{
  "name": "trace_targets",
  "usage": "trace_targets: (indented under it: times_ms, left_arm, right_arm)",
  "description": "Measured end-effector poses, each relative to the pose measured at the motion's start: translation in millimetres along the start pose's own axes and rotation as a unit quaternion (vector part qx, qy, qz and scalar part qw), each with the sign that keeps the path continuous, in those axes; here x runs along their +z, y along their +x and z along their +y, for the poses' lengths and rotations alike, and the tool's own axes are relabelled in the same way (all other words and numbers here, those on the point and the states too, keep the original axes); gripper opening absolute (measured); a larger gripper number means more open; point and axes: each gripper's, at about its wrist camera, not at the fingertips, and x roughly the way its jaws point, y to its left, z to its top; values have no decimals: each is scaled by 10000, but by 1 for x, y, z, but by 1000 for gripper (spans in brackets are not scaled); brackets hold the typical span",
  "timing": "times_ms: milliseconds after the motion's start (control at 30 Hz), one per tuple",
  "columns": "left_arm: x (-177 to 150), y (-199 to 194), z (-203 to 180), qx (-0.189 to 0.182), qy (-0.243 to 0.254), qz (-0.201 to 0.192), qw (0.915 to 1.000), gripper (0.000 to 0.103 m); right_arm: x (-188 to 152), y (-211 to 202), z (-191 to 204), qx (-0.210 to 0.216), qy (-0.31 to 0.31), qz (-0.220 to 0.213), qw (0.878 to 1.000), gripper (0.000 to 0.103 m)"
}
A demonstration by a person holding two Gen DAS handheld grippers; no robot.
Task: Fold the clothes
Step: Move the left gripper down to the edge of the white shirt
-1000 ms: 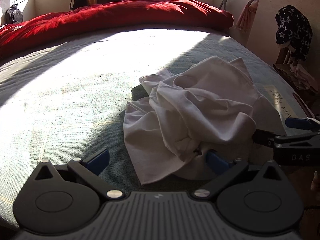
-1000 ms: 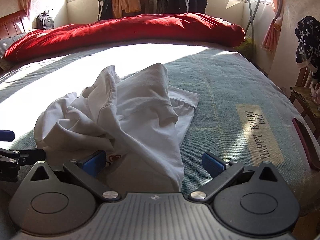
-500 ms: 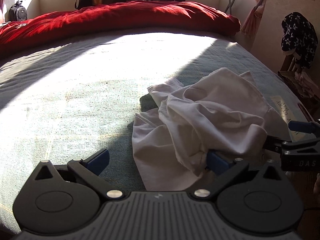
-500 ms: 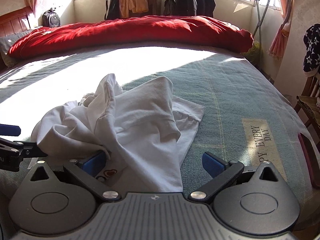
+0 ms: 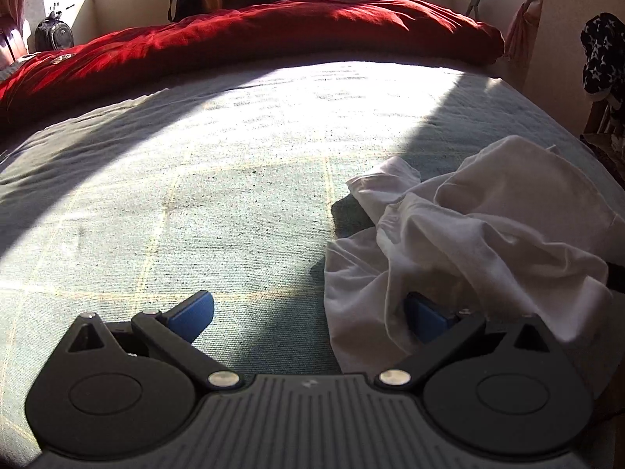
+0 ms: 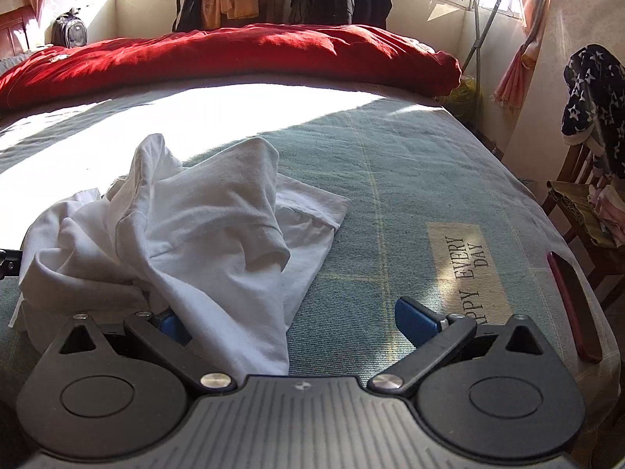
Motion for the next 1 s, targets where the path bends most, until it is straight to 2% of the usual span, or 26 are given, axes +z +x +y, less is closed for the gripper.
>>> trace_targets:
  times_ms: [67, 267, 333, 467, 633, 767, 833, 933, 1000]
  left_arm:
    - [6, 6, 6, 147, -17, -5, 9999, 103]
    - [1, 13, 13, 127, -202, 122, 9996, 103]
    - [-7, 14, 15, -343, -397, 271, 9983, 103]
    - [-28, 19, 22, -733, -978, 425, 9916, 103]
    - [-42, 17, 21, -802, -798, 166, 9934, 103]
    - [-55, 15, 20, -816, -774, -111, 9936, 103]
    - [-64, 14, 24, -946, -752, -303, 9922, 103]
    - [-69, 12, 26, -1057, -574, -415, 9919, 102]
    - [-67, 11, 25, -1066, -442, -340, 9927, 103]
  right_arm:
    - [1, 1, -2, -27, 24, -11, 10000, 103]
    - [0, 4, -1, -99, 18, -38, 9999, 103]
    - [-1, 5, -1, -123, 17, -48, 9999, 103]
    - [-1, 7, -1, -170, 13, -66, 9998, 103]
    - [-10, 6, 3, -64, 26, 7, 10000, 103]
    - [-9, -3, 6, 40, 35, -147, 9999, 103]
    - [-5, -6, 8, 62, -25, -241, 9997, 103]
    - [0, -2, 14, 59, -249, -285, 9993, 103]
    - [4, 0, 18, 57, -398, -314, 9987, 103]
